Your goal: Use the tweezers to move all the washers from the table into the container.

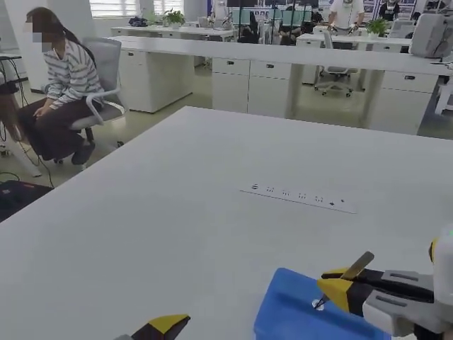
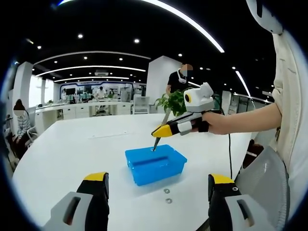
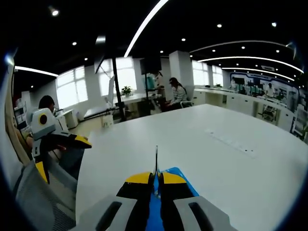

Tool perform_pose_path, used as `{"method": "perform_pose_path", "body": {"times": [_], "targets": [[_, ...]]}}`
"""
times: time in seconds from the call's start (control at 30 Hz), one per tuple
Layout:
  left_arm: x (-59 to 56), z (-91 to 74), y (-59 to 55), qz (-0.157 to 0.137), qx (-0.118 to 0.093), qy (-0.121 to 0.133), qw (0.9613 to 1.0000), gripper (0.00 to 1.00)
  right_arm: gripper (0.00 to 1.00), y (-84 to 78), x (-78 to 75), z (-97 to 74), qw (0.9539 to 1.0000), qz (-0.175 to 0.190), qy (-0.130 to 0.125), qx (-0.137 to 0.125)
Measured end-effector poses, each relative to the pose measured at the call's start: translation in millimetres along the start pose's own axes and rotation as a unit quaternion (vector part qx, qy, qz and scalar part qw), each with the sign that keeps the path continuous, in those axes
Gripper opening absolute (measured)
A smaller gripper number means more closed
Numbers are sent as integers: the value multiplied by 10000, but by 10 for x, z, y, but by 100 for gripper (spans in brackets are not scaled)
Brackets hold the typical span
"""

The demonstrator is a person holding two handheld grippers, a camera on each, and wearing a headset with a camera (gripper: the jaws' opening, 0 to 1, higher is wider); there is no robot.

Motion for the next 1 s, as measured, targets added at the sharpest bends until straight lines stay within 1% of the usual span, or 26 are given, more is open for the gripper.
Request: {"method": "perform_pose_path", "body": {"times": [0.07,0.17,0.23,0.43,0.5,0.63,0.83,1.0], "targets": [[-2,4,-1,10,7,-4,10000,86,2,-25,-56,47,9998,186,25,-43],[-3,6,-1,19,9,-10,10000,86,2,-58,-139,96,9994,337,-10,-73],[-1,8,-3,24,18,-8,10000,86,2,-77,-144,111,9992,405,-35,-51],[3,11,-2,32,18,-8,10000,86,2,-171,-193,199,9992,379,-86,135],[1,13,-5,49,30,-10,10000,86,2,-198,-248,221,9989,431,-80,153],[-5,13,2,81,20,-10,10000,85,2,-217,-260,258,9986,497,-78,179],[-1,9,9,82,2,18,10000,85,2,-352,-308,301,9979,509,-96,385],[2,2,11,78,-9,38,10000,85,2,-432,-295,296,9974,493,-89,521]]}}
Point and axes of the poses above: the centre of the closed fingertips' face, and the gripper's own axes: z roughly forward along the fingers, x roughly to its left, y roughly out of its top, the point moved 4 cm from there along -z, roughly backward along the fingers, and after that the axes turned 5 degrees about z, right-handed, at the moved point
